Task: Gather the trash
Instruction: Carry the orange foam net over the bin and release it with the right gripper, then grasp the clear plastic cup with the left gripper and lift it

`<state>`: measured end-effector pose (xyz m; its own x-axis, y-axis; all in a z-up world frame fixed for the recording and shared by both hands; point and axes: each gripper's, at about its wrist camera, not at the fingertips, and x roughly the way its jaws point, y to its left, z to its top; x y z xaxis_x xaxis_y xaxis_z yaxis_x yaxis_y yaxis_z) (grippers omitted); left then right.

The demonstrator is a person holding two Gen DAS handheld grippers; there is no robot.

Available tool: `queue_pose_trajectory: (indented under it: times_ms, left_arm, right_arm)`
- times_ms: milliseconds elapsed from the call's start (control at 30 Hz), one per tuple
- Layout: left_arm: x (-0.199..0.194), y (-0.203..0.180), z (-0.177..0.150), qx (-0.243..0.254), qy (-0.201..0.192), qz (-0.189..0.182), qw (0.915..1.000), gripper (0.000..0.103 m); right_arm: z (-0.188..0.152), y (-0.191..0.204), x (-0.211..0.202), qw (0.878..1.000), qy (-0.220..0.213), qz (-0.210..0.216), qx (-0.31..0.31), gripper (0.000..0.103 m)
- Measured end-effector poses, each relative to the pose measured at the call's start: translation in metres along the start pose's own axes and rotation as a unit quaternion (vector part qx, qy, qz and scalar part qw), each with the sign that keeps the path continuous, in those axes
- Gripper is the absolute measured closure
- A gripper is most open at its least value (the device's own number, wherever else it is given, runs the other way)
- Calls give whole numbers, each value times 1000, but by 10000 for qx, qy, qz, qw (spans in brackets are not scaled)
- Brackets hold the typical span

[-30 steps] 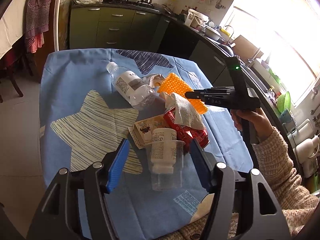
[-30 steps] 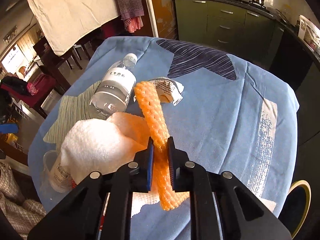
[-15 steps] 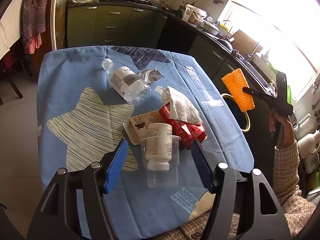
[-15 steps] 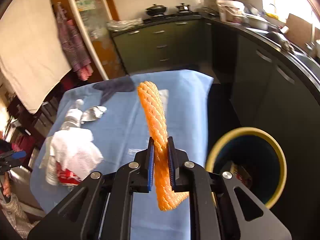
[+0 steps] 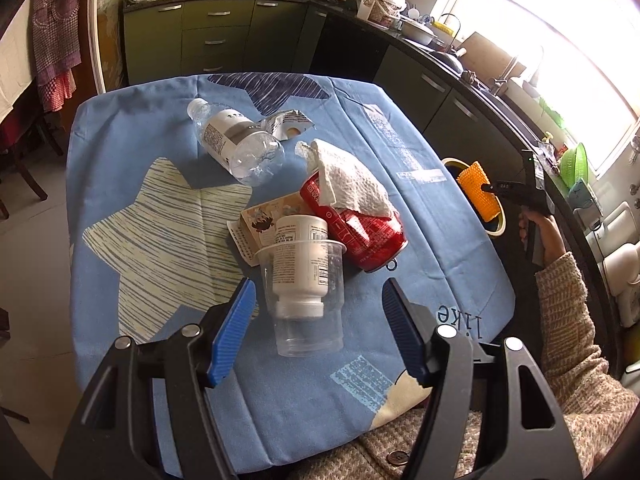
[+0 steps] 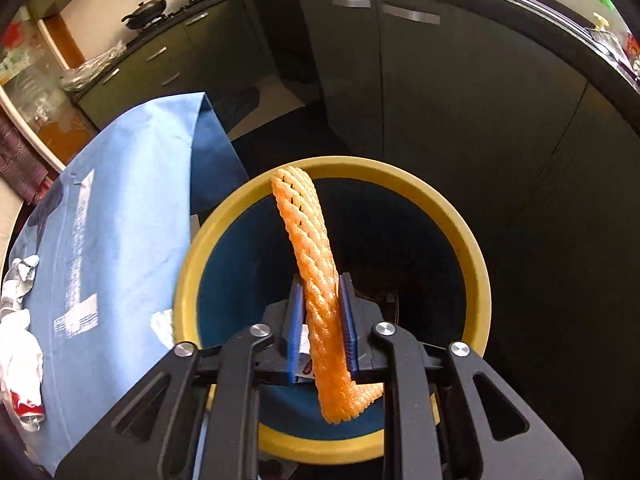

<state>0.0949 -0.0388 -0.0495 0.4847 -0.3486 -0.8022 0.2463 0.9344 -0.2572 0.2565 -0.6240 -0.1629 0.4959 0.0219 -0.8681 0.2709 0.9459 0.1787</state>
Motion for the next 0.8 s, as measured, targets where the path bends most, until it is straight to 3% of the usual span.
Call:
queue_pose_trajectory:
  times_ms: [67, 267, 467, 800]
  left_arm:
    - [1, 2, -2, -24, 39, 24, 10000, 39]
    - [14, 1, -6, 14, 326, 134, 9994, 35]
    - [37, -4, -9, 45, 642, 228, 9977, 30]
    - [82, -2, -4, -114, 1093, 558, 9924, 29]
  right_arm:
    - [0, -8, 8, 9999, 32, -80, 144, 58]
    - [-12, -16, -12, 9992, -123, 164, 356, 58]
    - [-35, 3, -42, 9985, -240, 486, 59, 58]
    - [-65, 46, -56, 9954, -194, 865, -375, 53]
